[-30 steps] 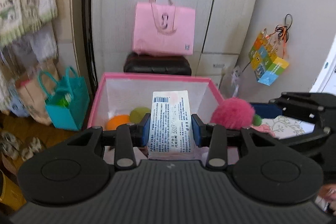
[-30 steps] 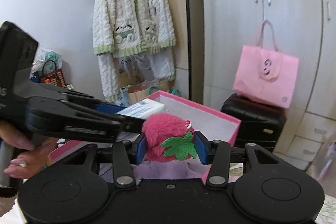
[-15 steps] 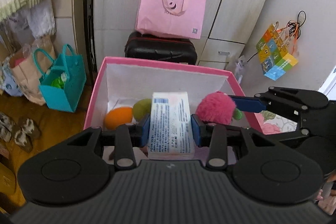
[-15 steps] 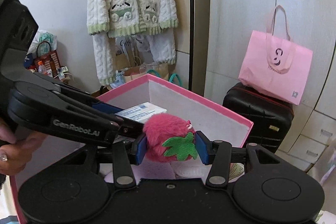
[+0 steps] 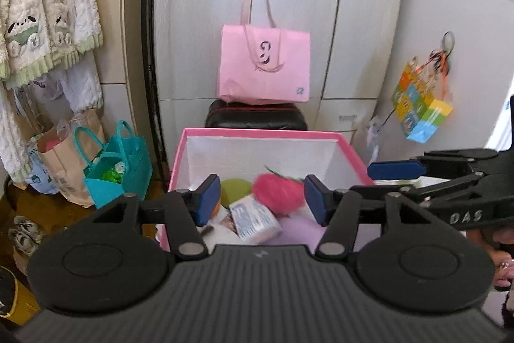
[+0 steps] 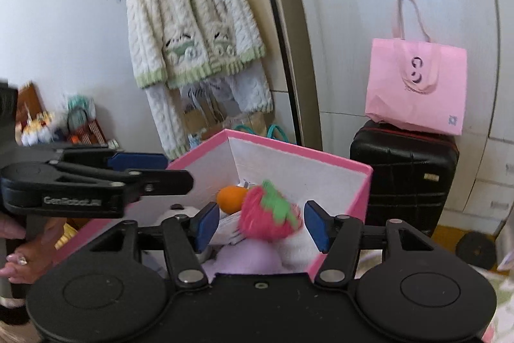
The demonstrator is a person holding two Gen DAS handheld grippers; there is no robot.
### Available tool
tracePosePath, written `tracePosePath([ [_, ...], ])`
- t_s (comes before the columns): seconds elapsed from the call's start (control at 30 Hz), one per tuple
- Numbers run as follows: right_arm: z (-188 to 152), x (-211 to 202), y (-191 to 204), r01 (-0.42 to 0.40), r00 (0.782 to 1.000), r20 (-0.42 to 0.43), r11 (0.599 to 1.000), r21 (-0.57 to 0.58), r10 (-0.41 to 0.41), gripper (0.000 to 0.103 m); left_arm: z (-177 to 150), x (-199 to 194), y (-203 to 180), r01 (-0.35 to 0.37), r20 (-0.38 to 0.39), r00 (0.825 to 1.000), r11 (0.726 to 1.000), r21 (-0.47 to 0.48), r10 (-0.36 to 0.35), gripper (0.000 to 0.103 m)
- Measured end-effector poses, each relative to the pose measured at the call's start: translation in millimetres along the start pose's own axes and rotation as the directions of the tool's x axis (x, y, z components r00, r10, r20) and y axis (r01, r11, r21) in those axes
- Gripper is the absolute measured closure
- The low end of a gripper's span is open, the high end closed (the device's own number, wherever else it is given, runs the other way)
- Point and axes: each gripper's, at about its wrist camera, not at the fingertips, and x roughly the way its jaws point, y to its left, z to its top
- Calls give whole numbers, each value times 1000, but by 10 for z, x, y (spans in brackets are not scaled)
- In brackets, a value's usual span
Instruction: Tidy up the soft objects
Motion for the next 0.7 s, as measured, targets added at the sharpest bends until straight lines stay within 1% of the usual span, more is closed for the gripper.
tracePosePath([
  [0.07, -69, -168, 27, 6, 1000, 23, 1000, 19, -6, 38, -49, -111, -34, 19, 12, 1000, 1000, -2, -19, 41],
  [0.23, -244, -530, 217, 76, 994, 76, 997, 19, -77, 37, -211, -386, -195, 41, 49, 998, 999, 1, -41, 39],
  [0.3, -296, -639, 312, 116, 989, 88, 993, 3, -116, 37, -259, -478, -269, 52, 59, 997, 999, 10, -52, 34],
  [0.37, -348, -767, 375, 144, 985, 102, 990, -8, -142, 37, -316, -589, -350, 47, 75, 996, 999, 17, -48, 32],
  [0.5, -549, -1069, 461, 165, 976, 145, 986, 9, -164, 36, -434, -784, -511, 24, 100, 995, 1000, 19, -26, 31],
  [0.7, -745, -1451, 544, 225, 959, 172, 974, 15, -224, 34, -597, -1060, -744, 47, 133, 990, 999, 23, -49, 28],
])
